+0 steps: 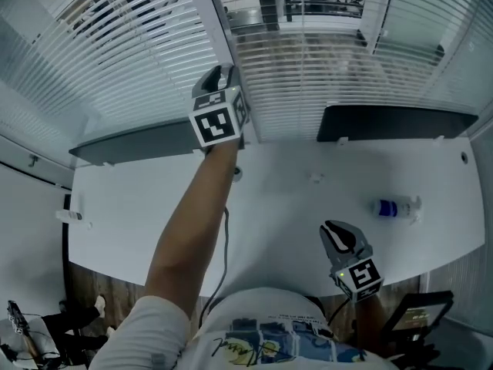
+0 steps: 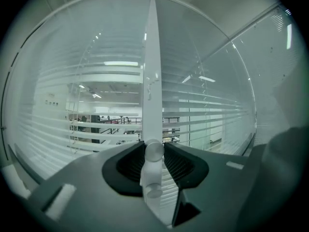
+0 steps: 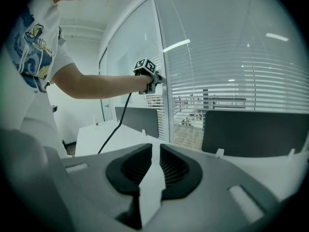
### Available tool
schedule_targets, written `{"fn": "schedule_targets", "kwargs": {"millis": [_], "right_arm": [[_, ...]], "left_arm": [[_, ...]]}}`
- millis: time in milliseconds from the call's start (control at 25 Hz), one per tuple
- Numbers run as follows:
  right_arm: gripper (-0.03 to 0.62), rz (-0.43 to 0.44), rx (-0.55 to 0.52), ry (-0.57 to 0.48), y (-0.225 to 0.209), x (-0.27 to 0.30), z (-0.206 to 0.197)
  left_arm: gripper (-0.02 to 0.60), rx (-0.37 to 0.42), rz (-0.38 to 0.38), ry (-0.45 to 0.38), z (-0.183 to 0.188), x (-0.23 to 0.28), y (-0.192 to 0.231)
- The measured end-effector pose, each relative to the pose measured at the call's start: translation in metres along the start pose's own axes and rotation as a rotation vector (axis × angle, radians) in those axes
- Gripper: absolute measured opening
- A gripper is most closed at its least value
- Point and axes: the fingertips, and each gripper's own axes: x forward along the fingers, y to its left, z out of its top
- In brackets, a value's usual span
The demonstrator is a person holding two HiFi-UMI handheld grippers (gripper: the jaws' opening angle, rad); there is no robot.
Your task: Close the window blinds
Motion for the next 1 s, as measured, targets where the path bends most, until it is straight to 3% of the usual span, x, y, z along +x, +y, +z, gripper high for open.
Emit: {"fn": "schedule_targets", "kwargs": {"millis": [160,400,600,1000], "right_arm": [[0.037,-0.003,-0.004,0.002,-0.001,0.000,0.001],[0.037,-0.003,-0.004,-0.002,-0.003,-0.001,-0.001],[0.037,-0.006,-0.016,-0.007,-0.002,0.001,0.005],[0.037,-0.030,-0.021,-0.016,-0.004,0.000,0.011]], "left_arm": [[0.129,0.078,0.010,-0.009,0.000,0.001,0.002],[0.135,0.292,0.009,-0.019,-0.005,-0.006,-0.007],[0.135,0.538,-0.013,-0.020,-0.010,-0.014,-0.018],[0.155,1.081,-0.053,0.062,-0.019,0.004,-0.011]]}}
